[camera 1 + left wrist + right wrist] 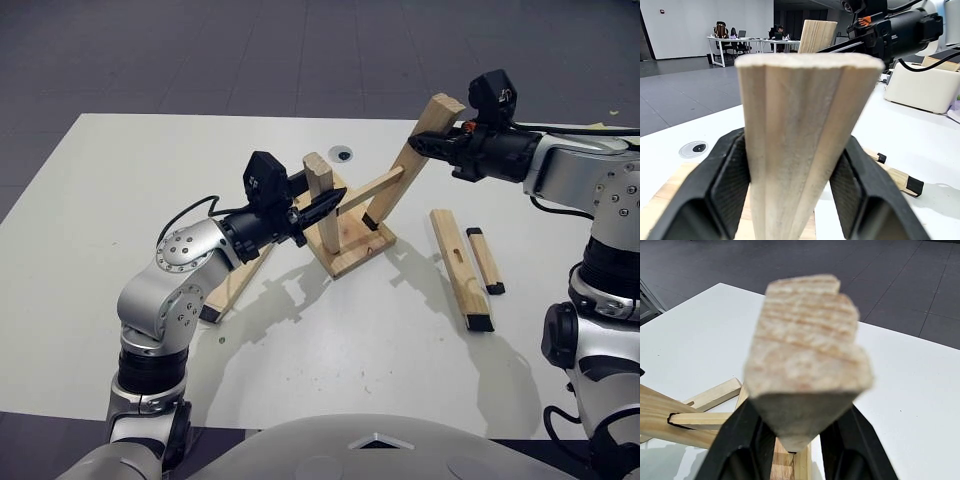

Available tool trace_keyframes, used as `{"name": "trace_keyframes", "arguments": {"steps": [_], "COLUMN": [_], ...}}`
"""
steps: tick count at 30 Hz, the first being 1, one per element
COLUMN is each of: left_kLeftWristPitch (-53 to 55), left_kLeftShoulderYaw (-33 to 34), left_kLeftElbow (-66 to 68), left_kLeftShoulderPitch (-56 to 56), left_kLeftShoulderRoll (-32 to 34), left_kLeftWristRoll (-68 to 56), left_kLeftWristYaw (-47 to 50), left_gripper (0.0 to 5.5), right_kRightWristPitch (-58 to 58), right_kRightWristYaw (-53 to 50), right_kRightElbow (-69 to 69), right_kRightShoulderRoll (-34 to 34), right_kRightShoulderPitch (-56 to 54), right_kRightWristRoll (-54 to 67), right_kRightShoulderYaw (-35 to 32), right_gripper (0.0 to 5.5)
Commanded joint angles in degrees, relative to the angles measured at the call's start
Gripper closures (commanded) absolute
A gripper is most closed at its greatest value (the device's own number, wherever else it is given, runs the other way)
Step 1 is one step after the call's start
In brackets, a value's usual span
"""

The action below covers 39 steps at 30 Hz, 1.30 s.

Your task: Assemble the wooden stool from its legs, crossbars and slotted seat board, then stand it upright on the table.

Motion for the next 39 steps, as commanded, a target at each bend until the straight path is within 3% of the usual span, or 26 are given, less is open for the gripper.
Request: {"name": "trace_keyframes", "arguments": {"steps": [1, 6, 17, 28, 37, 39], "left_kLeftWristPitch": [1.39, 1.05, 0.93, 0.22, -0.19, -0.17], "left_kLeftShoulderYaw": [0.12, 0.60, 0.23, -1.18, -1.74, -1.65], "left_kLeftElbow": [1.51, 1.78, 1.86, 1.90, 2.15, 2.27], "left_kLeftShoulderPitch": [-1.76, -1.19, -0.50, 0.02, -0.13, -0.20], "left_kLeftShoulderRoll": [-4.72, -5.41, -5.65, -4.87, -4.83, -4.92], "left_kLeftWristRoll": [-7.63, -7.60, -6.62, -3.58, -2.08, -1.99], "left_kLeftWristYaw": [-1.68, -1.16, -1.56, -2.84, -3.43, -3.61], "left_gripper": [3.38, 3.38, 3.37, 3.37, 3.37, 3.37], "right_kRightWristPitch": [10.29, 9.82, 9.57, 11.88, 6.93, 5.57], "right_kRightWristYaw": [1.01, 1.95, -0.29, -1.83, -0.21, -0.01], "right_kRightElbow": [6.30, 3.58, 0.08, -8.43, -11.24, -11.81], "right_kRightShoulderRoll": [2.47, 3.60, 8.73, 5.89, -0.15, 1.48], "right_kRightShoulderPitch": [11.97, 6.45, 5.09, 20.75, 20.66, 20.09], "right_kRightWristRoll": [-1.87, -0.10, -0.10, -0.56, -4.17, -3.43], "right_kRightShoulderYaw": [14.02, 4.86, -3.70, 4.59, 10.73, 8.94], "right_gripper": [4.46, 4.46, 4.46, 4.46, 4.44, 4.43]}}
